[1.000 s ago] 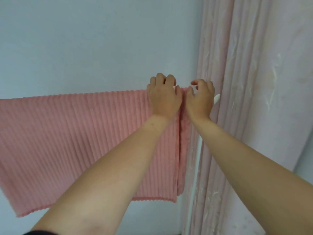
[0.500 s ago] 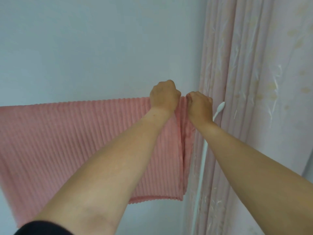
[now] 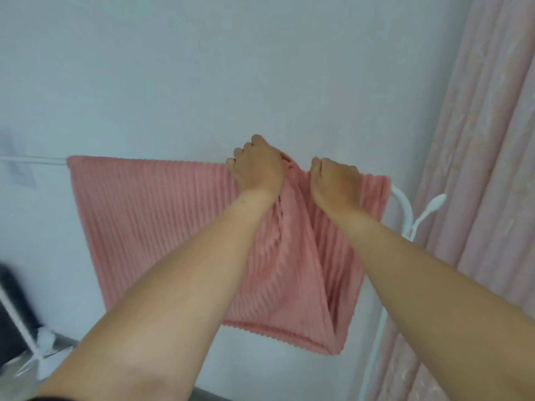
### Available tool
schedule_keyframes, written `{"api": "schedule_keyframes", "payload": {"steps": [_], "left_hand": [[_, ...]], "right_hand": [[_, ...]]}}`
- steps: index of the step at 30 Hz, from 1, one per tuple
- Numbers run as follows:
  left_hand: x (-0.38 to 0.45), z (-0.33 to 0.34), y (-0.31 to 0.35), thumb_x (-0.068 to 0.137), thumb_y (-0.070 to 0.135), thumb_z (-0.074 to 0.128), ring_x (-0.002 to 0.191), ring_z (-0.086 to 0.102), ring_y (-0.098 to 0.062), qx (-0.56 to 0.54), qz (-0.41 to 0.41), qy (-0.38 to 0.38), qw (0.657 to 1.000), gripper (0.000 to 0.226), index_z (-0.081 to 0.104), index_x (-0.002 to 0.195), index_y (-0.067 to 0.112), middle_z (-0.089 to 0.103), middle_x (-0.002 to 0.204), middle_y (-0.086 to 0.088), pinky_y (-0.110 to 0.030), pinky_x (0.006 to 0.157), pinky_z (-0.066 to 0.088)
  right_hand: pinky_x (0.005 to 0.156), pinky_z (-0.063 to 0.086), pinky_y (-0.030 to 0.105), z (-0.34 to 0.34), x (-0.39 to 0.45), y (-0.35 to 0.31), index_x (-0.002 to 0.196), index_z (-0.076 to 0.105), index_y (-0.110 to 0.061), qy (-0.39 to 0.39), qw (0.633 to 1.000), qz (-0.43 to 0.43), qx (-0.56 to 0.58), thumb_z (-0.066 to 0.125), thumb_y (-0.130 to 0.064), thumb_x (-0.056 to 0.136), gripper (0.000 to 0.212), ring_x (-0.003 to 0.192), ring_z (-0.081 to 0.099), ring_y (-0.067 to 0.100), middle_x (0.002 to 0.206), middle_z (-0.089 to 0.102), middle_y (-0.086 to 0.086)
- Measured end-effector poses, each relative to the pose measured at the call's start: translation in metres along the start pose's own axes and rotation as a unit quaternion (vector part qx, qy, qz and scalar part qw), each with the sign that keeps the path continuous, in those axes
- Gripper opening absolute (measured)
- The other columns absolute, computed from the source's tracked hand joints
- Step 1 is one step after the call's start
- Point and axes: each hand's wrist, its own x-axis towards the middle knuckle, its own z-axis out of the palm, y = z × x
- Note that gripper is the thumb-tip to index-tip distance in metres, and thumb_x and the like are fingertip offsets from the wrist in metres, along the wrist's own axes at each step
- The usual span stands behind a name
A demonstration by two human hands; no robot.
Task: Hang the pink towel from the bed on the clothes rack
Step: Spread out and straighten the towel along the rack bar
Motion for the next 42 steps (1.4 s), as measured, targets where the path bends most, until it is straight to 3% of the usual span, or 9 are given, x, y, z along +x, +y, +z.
{"api": "schedule_keyframes", "payload": {"steps": [6, 9, 13, 21, 26, 30, 33, 38, 42], "left_hand": [[0.035, -0.034, -0.093, 0.091, 0.018, 0.049, 0.113, 0.053, -0.034, 0.029, -0.068, -0.015, 0.997, 0.027, 0.052, 0.117, 0.011, 0.063, 0.118, -0.012, -0.043, 0.089, 0.038], [0.035, -0.037, -0.115, 0.084, 0.023, 0.054, 0.116, 0.048, -0.033, 0.003, 0.045, -0.072, 0.996, 0.041, 0.054, 0.125, 0.025, 0.056, 0.121, -0.009, -0.045, 0.095, 0.036], [0.039, -0.037, -0.126, 0.093, 0.028, 0.041, 0.125, 0.050, -0.032, 0.002, 0.219, -0.215, 0.952, 0.049, 0.049, 0.139, 0.041, 0.058, 0.131, -0.007, -0.048, 0.108, 0.032], [0.056, -0.032, -0.170, 0.099, 0.026, 0.039, 0.109, 0.059, -0.032, -0.037, 0.285, -0.126, 0.949, 0.039, 0.063, 0.129, 0.026, 0.067, 0.114, -0.007, -0.043, 0.096, 0.037], [0.069, -0.031, -0.191, 0.097, 0.016, 0.044, 0.109, 0.056, -0.033, -0.065, 0.275, -0.086, 0.955, 0.032, 0.069, 0.118, 0.015, 0.068, 0.110, -0.008, -0.041, 0.094, 0.042], [0.085, -0.042, -0.196, 0.082, -0.009, 0.043, 0.088, 0.053, -0.030, -0.111, 0.219, -0.126, 0.961, 0.027, 0.060, 0.074, 0.009, 0.065, 0.076, -0.009, -0.040, 0.072, 0.048], [0.093, -0.053, -0.195, 0.077, -0.014, 0.045, 0.078, 0.052, -0.022, -0.153, 0.170, -0.116, 0.967, 0.034, 0.059, 0.080, 0.017, 0.060, 0.080, -0.004, -0.037, 0.074, 0.048], [0.107, -0.057, -0.207, 0.088, -0.002, 0.049, 0.104, 0.053, -0.028, -0.125, 0.022, 0.014, 0.992, 0.030, 0.063, 0.112, 0.010, 0.058, 0.113, -0.009, -0.037, 0.082, 0.039], [0.100, -0.043, -0.212, 0.090, 0.031, 0.053, 0.111, 0.045, -0.030, -0.045, 0.100, -0.056, 0.992, 0.024, 0.067, 0.106, 0.020, 0.047, 0.122, -0.009, -0.041, 0.090, 0.036]], "right_hand": [[0.086, 0.039, 0.045, -0.009, -0.005, 0.028, 0.077, 0.071, 0.000, 0.001, 0.980, 0.067, -0.190, 0.030, -0.030, 0.101, 0.056, 0.079, 0.063, 0.038, 0.079, 0.070, 0.022], [0.094, 0.038, 0.047, -0.009, -0.002, 0.005, 0.094, 0.068, 0.003, 0.040, 0.978, 0.122, -0.162, 0.037, -0.024, 0.098, 0.041, 0.096, 0.058, 0.040, 0.098, 0.065, 0.025], [0.089, 0.039, 0.045, 0.011, -0.013, -0.083, 0.106, 0.063, -0.003, 0.092, 0.991, 0.065, -0.066, 0.054, -0.017, 0.089, 0.024, 0.102, 0.051, 0.038, 0.108, 0.058, 0.019], [0.089, 0.044, 0.043, 0.052, -0.012, -0.175, 0.109, 0.068, -0.003, 0.052, 0.996, 0.063, -0.027, 0.049, -0.012, 0.093, 0.026, 0.101, 0.054, 0.031, 0.109, 0.064, 0.014], [0.086, 0.041, 0.040, 0.062, 0.001, -0.184, 0.107, 0.068, -0.004, 0.010, 0.993, 0.089, -0.072, 0.045, -0.013, 0.095, 0.028, 0.100, 0.057, 0.035, 0.105, 0.067, 0.013], [0.076, 0.045, 0.041, 0.065, 0.009, -0.186, 0.080, 0.059, -0.008, 0.003, 0.992, 0.096, -0.080, 0.038, -0.019, 0.098, 0.030, 0.079, 0.058, 0.033, 0.082, 0.063, 0.010], [0.076, 0.046, 0.041, 0.060, 0.014, -0.169, 0.082, 0.057, -0.009, 0.048, 0.984, 0.170, -0.004, 0.031, -0.021, 0.101, 0.034, 0.076, 0.056, 0.029, 0.083, 0.064, 0.011], [0.092, 0.043, 0.046, 0.054, -0.001, -0.137, 0.075, 0.060, -0.005, 0.027, 0.975, 0.191, -0.112, 0.026, -0.028, 0.104, 0.050, 0.083, 0.060, 0.039, 0.078, 0.065, 0.018], [0.102, 0.035, 0.047, 0.075, 0.011, -0.165, 0.098, 0.063, -0.001, 0.045, 0.973, 0.194, -0.117, 0.035, -0.020, 0.100, 0.034, 0.099, 0.057, 0.039, 0.101, 0.064, 0.022]]}}
